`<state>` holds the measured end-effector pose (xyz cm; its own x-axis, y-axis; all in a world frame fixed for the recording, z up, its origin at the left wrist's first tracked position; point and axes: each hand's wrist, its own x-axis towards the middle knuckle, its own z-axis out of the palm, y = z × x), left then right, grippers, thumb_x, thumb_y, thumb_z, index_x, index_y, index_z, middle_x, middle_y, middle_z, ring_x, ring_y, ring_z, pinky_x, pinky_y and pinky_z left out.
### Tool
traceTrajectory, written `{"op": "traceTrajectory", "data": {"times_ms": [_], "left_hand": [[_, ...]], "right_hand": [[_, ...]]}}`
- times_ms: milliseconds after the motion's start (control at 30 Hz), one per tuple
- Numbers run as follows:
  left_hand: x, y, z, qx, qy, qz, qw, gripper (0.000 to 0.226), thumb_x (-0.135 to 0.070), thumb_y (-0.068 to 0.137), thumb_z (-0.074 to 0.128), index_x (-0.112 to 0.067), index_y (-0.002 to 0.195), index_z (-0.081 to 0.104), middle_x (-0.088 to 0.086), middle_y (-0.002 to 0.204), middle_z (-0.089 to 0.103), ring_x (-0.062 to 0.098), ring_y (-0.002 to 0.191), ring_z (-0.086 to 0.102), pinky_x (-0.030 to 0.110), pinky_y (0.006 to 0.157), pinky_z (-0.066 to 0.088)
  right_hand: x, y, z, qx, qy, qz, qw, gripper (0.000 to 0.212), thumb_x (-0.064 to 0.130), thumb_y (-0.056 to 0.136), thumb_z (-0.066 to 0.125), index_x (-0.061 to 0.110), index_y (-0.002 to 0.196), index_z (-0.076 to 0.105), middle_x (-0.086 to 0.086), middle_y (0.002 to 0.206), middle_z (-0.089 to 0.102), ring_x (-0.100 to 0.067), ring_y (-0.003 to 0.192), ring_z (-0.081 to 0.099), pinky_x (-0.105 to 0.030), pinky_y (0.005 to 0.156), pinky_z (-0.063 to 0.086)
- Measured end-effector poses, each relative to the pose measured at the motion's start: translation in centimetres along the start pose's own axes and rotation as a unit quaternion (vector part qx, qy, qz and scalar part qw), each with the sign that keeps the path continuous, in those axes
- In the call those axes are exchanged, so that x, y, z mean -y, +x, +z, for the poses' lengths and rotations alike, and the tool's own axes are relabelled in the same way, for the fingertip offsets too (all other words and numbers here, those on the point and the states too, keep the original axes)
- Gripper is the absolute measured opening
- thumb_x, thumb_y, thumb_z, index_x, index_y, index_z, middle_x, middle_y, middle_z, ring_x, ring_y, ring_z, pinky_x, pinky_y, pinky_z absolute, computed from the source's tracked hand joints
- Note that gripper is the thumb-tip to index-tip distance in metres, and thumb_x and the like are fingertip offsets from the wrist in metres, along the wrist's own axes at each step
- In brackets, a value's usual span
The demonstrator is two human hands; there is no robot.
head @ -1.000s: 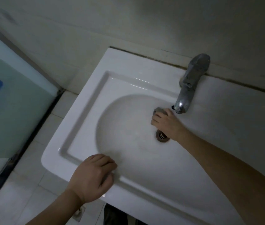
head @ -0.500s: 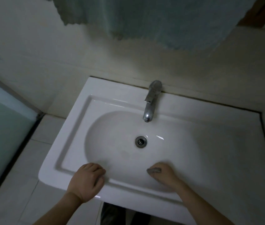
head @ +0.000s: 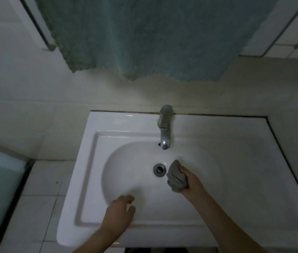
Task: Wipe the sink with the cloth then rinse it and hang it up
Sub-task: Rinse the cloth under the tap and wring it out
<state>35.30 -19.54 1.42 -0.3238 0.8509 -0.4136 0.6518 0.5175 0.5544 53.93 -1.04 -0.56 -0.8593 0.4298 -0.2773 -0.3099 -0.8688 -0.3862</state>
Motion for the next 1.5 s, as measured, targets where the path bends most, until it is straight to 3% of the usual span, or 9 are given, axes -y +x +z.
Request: {"op": "traceTrajectory", "data": {"times_ms": [367, 433, 500, 600, 867, 1000, 1100, 1233, 1500], "left_hand": [[-17.8, 15.8, -10.3, 0.047, -0.431, -0.048, 0.900, 0.024, -0.023, 0.098, 0.053, -0.005, 0.084, 0.063, 0.011, 0.067, 0.066, 0.016, 0.054, 0.059, 0.023, 0.054, 0.051], [-18.1, 16.2, -10.4, 0.030, -0.396, -0.048, 0.916, 0.025, -0.012, 0.095, 0.053, -0.005, 0.073, 0.063, 0.010, 0.064, 0.065, 0.017, 0.055, 0.057, 0.028, 0.064, 0.051], [-18.7, 16.6, -10.8, 0.014, -0.380, -0.056, 0.923, 0.029, -0.011, 0.093, 0.054, -0.008, 0.065, 0.061, 0.008, 0.060, 0.064, 0.015, 0.052, 0.055, 0.030, 0.068, 0.051], [-19.6, 17.2, -11.3, -0.007, -0.385, -0.066, 0.921, 0.031, -0.013, 0.091, 0.057, -0.010, 0.060, 0.060, 0.001, 0.051, 0.063, 0.009, 0.044, 0.053, 0.021, 0.058, 0.050], [-18.2, 16.5, -10.6, -0.063, -0.417, -0.026, 0.906, 0.033, -0.014, 0.097, 0.043, -0.003, 0.073, 0.063, 0.007, 0.055, 0.064, 0.016, 0.045, 0.052, 0.022, 0.045, 0.042], [-12.9, 14.8, -4.8, -0.043, -0.309, -0.036, 0.949, 0.015, -0.033, 0.079, 0.061, -0.020, 0.085, 0.065, -0.001, 0.083, 0.066, 0.016, 0.074, 0.062, 0.024, 0.065, 0.049], [-11.6, 14.0, -0.6, 0.082, -0.211, 0.036, 0.973, 0.039, -0.035, 0.066, 0.076, -0.023, 0.099, 0.060, 0.000, 0.107, 0.060, 0.016, 0.097, 0.062, 0.023, 0.081, 0.052], [-11.2, 14.8, 0.2, 0.047, -0.257, -0.006, 0.965, 0.034, -0.020, 0.071, 0.084, -0.020, 0.101, 0.069, -0.004, 0.088, 0.074, 0.014, 0.078, 0.070, 0.015, 0.064, 0.050], [-10.4, 15.7, -1.3, 0.113, -0.344, -0.028, 0.932, 0.033, -0.022, 0.077, 0.080, -0.017, 0.107, 0.068, 0.009, 0.094, 0.073, 0.010, 0.078, 0.071, 0.022, 0.070, 0.055]], "right_hand": [[2.4, 4.1, 2.1, -0.294, -0.101, -0.046, 0.949, 0.045, 0.024, 0.099, 0.040, 0.012, 0.056, 0.035, -0.016, 0.040, 0.032, -0.029, 0.032, 0.038, -0.033, 0.039, 0.048], [2.3, 4.8, 3.4, -0.337, -0.078, 0.014, 0.938, 0.028, 0.026, 0.064, 0.073, 0.010, 0.069, 0.051, -0.026, 0.050, 0.050, -0.045, 0.045, 0.051, -0.036, 0.039, 0.051], [2.9, 4.6, 2.9, -0.389, -0.139, 0.030, 0.910, 0.069, 0.036, 0.021, 0.074, 0.009, 0.082, 0.059, -0.009, 0.060, 0.064, -0.027, 0.054, 0.064, -0.029, 0.048, 0.055], [3.3, 5.3, 3.4, -0.395, -0.112, 0.029, 0.911, 0.080, 0.039, 0.010, 0.068, 0.009, 0.084, 0.061, -0.001, 0.070, 0.064, -0.012, 0.066, 0.060, -0.037, 0.061, 0.052], [3.7, 7.8, 0.8, -0.357, -0.081, 0.067, 0.928, 0.039, 0.023, 0.052, 0.086, 0.014, 0.058, 0.049, -0.011, 0.052, 0.045, -0.025, 0.045, 0.046, -0.034, 0.052, 0.041], [4.2, 7.6, 1.5, -0.393, -0.153, 0.075, 0.904, 0.018, 0.021, 0.090, 0.058, 0.010, 0.077, 0.065, -0.013, 0.066, 0.063, -0.028, 0.055, 0.059, -0.043, 0.071, 0.049], [4.1, 7.6, 1.6, -0.388, -0.246, 0.020, 0.888, 0.025, 0.017, 0.095, 0.049, 0.011, 0.083, 0.070, -0.011, 0.078, 0.071, -0.023, 0.068, 0.069, -0.033, 0.063, 0.055], [4.3, 5.5, 0.3, -0.342, -0.303, 0.034, 0.889, 0.023, 0.026, 0.097, 0.055, 0.012, 0.106, 0.071, -0.011, 0.099, 0.076, -0.030, 0.091, 0.073, -0.042, 0.071, 0.062], [7.0, 5.2, 0.3, -0.271, -0.329, 0.098, 0.899, 0.025, 0.022, 0.091, 0.063, 0.005, 0.108, 0.071, -0.017, 0.096, 0.074, -0.034, 0.079, 0.073, -0.033, 0.063, 0.057]]}}
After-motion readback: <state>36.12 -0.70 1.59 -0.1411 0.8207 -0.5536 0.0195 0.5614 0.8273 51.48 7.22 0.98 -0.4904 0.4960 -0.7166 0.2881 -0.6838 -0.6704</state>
